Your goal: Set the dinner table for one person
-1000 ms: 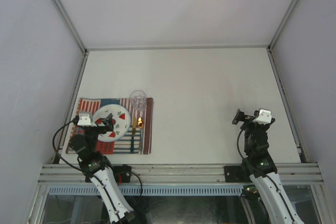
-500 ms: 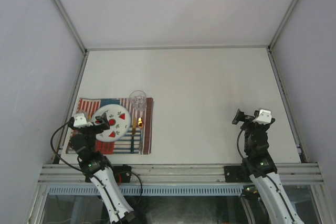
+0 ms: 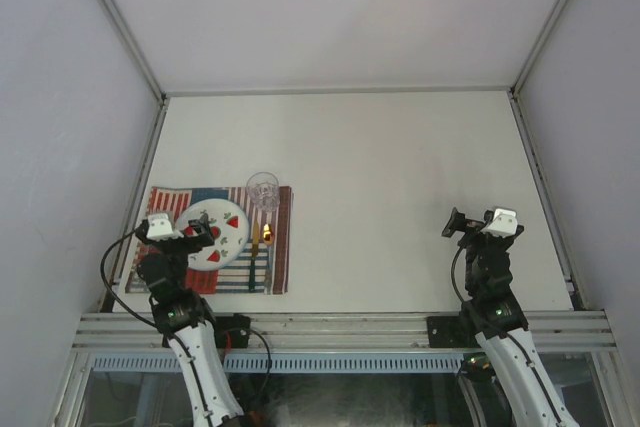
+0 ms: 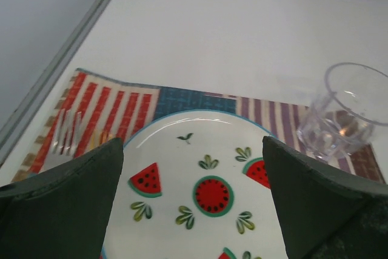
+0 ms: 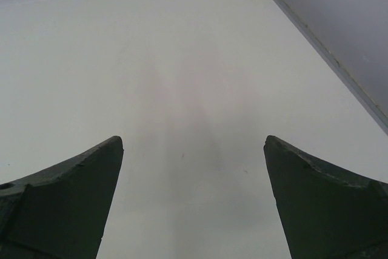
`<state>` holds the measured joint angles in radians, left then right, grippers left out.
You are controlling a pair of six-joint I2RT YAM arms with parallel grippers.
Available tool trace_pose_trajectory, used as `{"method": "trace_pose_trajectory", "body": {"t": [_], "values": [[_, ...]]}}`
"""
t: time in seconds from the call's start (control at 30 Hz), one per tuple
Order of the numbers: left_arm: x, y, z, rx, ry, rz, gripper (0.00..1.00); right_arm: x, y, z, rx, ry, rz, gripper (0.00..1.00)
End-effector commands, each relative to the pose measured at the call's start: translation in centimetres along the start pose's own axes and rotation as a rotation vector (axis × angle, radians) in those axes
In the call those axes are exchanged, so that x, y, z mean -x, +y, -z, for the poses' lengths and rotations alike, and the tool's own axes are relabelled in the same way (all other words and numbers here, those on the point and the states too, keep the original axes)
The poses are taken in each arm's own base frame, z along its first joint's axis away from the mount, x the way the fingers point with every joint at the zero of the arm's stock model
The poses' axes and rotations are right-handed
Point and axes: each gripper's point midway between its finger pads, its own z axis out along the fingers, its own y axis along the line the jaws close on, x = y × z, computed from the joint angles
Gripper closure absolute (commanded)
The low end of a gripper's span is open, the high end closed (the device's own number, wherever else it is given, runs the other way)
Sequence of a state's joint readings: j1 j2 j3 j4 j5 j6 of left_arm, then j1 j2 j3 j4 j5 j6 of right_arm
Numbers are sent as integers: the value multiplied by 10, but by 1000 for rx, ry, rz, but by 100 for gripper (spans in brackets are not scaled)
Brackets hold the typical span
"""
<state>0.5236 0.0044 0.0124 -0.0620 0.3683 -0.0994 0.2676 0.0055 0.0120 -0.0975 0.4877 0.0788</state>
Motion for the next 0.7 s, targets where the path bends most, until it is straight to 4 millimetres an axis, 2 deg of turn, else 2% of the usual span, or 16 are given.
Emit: {"method": "trace_pose_trajectory", "body": {"t": [0.0, 0.17, 0.27, 0.67], "values": [[-13, -27, -4, -127, -75, -112, 0, -22, -2, 1, 0, 33, 1, 0], [-13, -21, -5, -81, -70, -103, 0, -22, -2, 1, 0, 33, 1, 0], [-13, -27, -4, -115, -74, -115, 0, -22, -2, 1, 0, 33, 0, 0], [-13, -27, -4, -116, -70, -115, 0, -22, -2, 1, 0, 33, 1, 0]]}}
